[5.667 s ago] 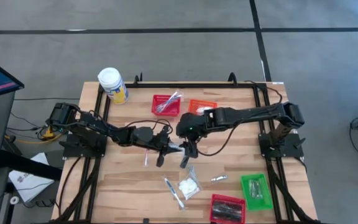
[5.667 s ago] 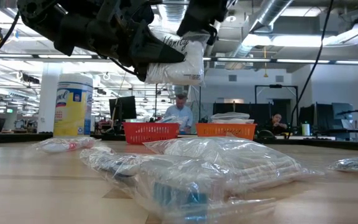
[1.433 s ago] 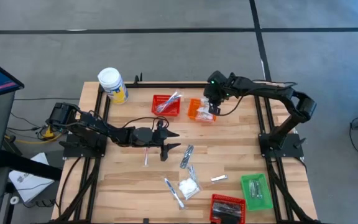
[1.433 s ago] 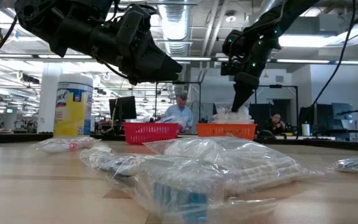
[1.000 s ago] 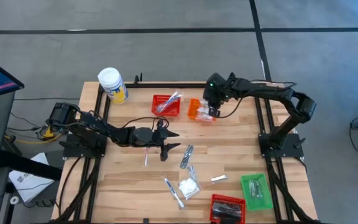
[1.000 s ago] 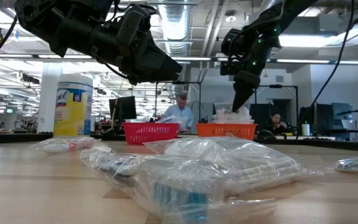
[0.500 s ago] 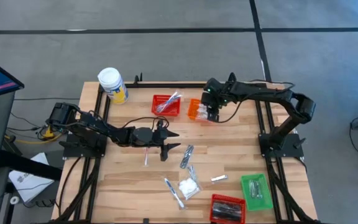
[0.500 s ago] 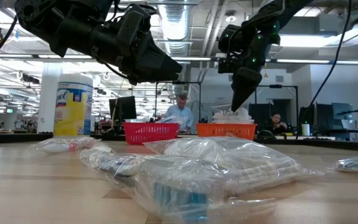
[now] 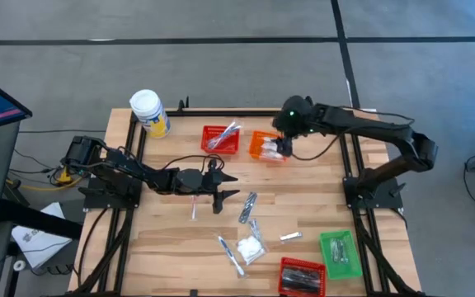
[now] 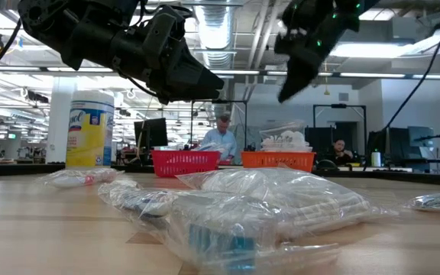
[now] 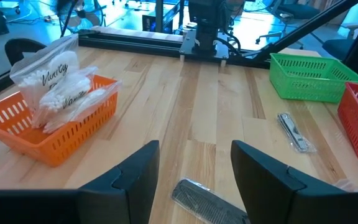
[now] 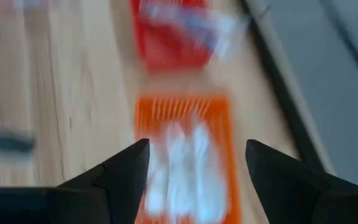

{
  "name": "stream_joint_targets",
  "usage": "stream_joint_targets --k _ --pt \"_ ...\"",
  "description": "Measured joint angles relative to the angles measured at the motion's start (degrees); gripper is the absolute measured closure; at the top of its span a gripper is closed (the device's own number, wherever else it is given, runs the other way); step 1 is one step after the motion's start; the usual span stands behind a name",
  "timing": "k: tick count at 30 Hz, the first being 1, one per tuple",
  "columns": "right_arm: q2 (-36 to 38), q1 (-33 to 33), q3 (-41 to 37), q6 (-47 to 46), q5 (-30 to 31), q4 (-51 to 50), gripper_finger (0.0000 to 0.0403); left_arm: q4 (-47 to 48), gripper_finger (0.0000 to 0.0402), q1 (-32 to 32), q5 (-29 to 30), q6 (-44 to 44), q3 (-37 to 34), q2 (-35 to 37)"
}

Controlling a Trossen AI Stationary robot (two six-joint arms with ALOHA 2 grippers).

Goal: Pick & Place Travel size toiletries
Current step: Put the white cotton pack into the orange bin

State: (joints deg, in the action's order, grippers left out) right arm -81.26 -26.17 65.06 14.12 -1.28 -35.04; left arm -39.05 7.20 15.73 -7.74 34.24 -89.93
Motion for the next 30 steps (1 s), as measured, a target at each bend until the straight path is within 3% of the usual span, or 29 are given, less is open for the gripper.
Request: stream_joint_targets --k 4,10,13,15,19,30 --pt "0.98 -1.98 0.13 -6.18 0.0 4.16 0.0162 -0.05 0.0211 0.0 -0.71 -0.01 0.0 0.0" --pt "-0.45 -2.2 0.37 -9.51 -0.15 0.45 0.0222 -0.42 0.0211 0.02 -1.04 0.01 0.0 0.0" --pt "-0.5 -1.42 0.33 -14.0 7.6 1.14 0.0252 -0.44 0.0211 0.02 -1.03 0.17 0.0 0.0" --pt "-0.9 -2.72 0.46 -19.76 12.58 2.09 0.0287 -0.44 0.0211 0.0 -1.03 0.27 0.0 0.0" --pt "-4.31 -6.17 0.33 -23.22 7.42 0.78 0.0385 -0.6 0.0211 0.02 -1.12 0.11 0.0 0.0" --pt "-14.77 -5.16 1.79 -23.23 2.76 -2.8 0.04 -0.96 0.0211 0.02 -2.12 0.08 0.0 0.0"
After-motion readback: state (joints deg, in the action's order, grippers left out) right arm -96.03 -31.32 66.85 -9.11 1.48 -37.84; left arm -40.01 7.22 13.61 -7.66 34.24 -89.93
